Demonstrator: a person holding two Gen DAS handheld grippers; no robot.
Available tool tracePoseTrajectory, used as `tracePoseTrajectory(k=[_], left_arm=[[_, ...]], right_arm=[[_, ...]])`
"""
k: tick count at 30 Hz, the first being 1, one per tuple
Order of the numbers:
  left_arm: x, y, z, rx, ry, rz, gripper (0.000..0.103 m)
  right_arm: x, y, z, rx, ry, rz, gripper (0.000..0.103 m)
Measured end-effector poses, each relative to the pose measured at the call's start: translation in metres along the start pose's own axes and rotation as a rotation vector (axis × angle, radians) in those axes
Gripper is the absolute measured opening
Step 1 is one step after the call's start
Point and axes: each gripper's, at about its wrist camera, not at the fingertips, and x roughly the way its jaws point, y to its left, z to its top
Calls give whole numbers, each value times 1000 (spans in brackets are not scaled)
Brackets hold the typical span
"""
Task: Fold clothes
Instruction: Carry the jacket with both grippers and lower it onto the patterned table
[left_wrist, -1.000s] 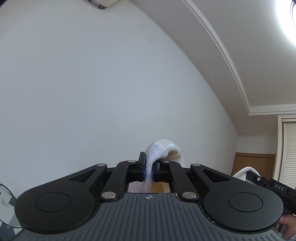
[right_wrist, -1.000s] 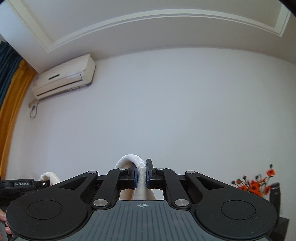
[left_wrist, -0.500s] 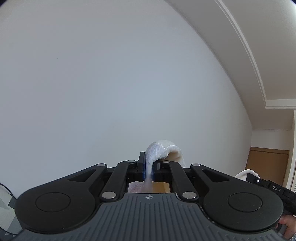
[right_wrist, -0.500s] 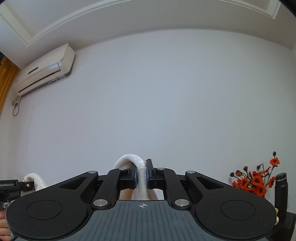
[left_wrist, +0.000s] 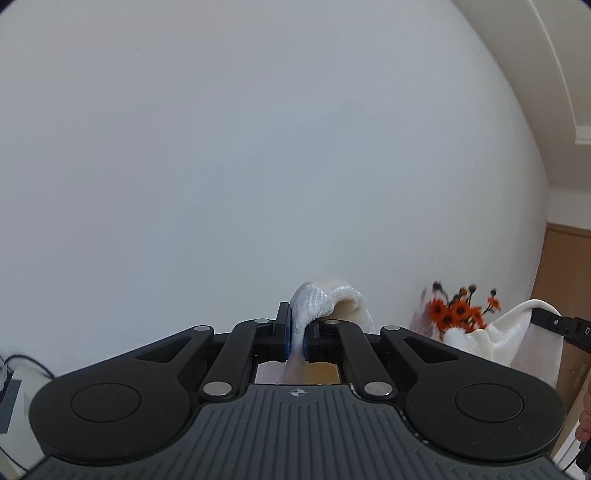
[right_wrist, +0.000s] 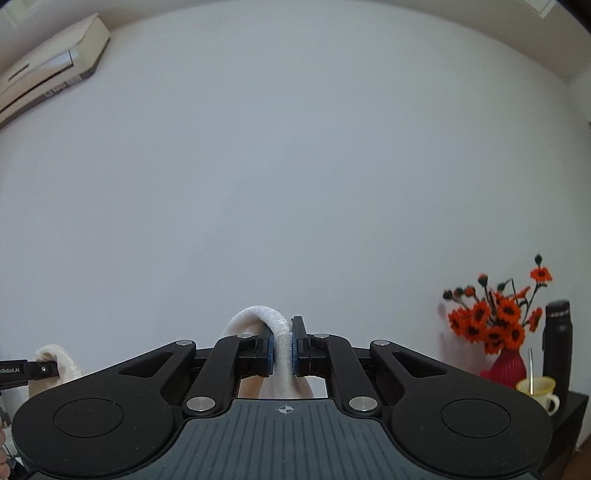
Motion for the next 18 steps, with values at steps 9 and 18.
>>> tracePoseTrajectory(k=[9, 18], left_arm=[[52, 53, -114, -39, 397, 52, 7], [91, 56, -172, 28, 655, 74, 7]], right_arm=[[76, -11, -131, -90, 362, -121, 8], [88, -11, -255, -107, 667, -175, 8]])
